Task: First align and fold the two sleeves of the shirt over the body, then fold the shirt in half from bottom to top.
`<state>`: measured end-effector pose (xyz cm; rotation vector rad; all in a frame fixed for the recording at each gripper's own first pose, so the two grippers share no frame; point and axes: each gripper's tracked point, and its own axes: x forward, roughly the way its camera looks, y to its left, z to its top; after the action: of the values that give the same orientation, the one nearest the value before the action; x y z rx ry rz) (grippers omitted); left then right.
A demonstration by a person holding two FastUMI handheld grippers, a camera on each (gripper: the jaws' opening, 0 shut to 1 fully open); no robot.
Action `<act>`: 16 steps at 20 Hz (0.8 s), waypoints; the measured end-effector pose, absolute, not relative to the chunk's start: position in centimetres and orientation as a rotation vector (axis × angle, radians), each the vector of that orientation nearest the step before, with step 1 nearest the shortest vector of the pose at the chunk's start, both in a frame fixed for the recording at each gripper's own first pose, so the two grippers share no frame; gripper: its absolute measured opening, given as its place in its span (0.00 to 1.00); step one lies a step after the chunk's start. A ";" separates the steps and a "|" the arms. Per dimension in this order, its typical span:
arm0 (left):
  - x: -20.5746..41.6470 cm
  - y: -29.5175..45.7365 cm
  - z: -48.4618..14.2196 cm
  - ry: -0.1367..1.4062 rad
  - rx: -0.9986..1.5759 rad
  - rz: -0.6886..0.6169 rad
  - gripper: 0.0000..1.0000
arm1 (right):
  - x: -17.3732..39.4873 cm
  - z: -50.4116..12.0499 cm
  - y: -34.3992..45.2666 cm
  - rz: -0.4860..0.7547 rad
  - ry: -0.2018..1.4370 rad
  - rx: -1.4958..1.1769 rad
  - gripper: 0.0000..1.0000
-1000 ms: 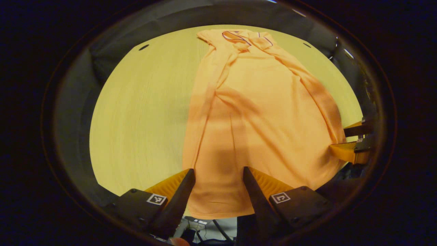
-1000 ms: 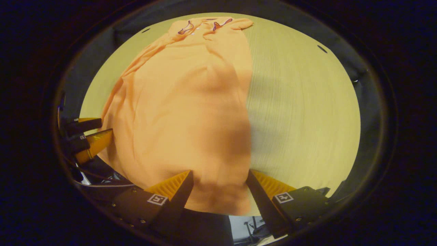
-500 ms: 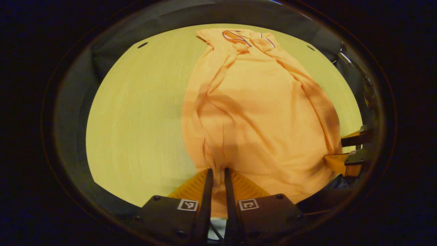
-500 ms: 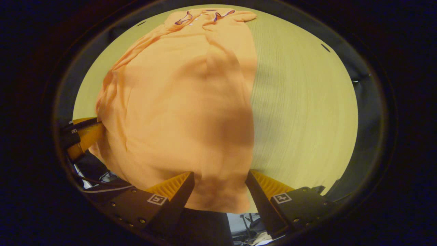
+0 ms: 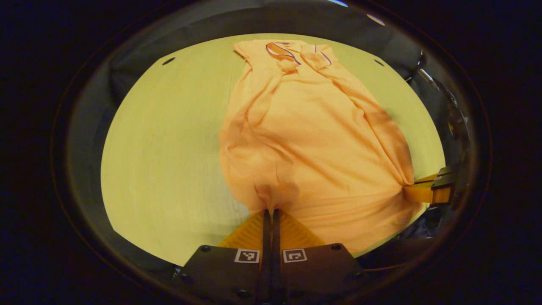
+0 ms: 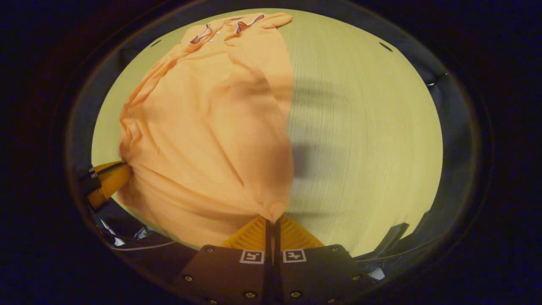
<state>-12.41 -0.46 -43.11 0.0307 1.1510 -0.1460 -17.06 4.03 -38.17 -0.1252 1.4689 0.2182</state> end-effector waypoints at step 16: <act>2.1 -0.9 -30.1 0.890 -0.060 -0.132 0.06 | -1.5 -27.3 6.1 0.235 1.146 0.086 0.01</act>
<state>2.15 -0.92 -30.10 -0.0603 0.8903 -0.1324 -1.47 6.07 -27.29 0.0856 1.1458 0.2348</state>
